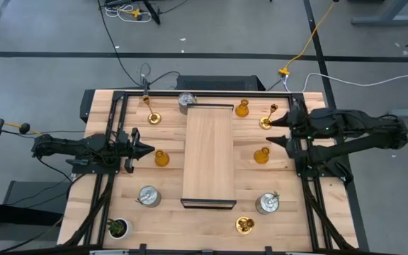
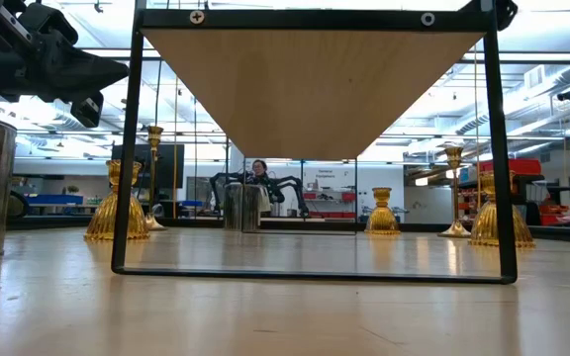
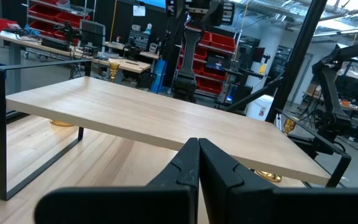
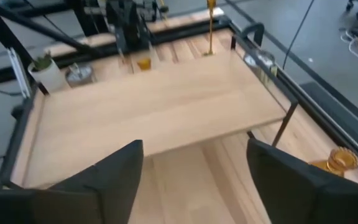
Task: Pick & Place candle stick holders
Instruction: Put the bottom right glass candle holder on the shelf
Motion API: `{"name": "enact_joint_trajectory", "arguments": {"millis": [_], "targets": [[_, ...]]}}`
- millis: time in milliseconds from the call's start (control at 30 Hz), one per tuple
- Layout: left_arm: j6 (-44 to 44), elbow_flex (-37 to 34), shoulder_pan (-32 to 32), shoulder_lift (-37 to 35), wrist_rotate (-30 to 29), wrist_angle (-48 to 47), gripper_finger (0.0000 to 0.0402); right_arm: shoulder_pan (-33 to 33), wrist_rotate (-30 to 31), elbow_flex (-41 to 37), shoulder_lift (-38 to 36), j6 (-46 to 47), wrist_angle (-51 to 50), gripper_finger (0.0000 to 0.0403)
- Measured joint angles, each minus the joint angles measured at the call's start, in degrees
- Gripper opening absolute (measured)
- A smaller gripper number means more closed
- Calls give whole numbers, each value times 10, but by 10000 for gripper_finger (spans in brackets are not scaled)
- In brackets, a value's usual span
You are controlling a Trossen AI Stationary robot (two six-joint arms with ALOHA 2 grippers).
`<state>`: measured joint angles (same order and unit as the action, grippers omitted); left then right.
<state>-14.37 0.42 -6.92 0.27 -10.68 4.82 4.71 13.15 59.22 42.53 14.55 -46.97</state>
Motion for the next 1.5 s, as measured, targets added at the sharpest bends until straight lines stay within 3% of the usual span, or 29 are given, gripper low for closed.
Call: {"name": "enact_joint_trajectory", "arguments": {"millis": [433,767,1067,1267,1500], "targets": [[0,0,0,0,0,0,10,0,13,0,83,9,-77,354],[0,0,0,0,0,0,10,-17,7,0,143,-9,-156,357],[0,0,0,0,0,0,10,-63,-37,-4,168,-77,-157,357],[0,0,0,0,0,0,10,-85,-78,-59,169,-105,-143,357],[0,0,0,0,0,0,10,-90,-86,-139,169,-108,-90,357]]}}
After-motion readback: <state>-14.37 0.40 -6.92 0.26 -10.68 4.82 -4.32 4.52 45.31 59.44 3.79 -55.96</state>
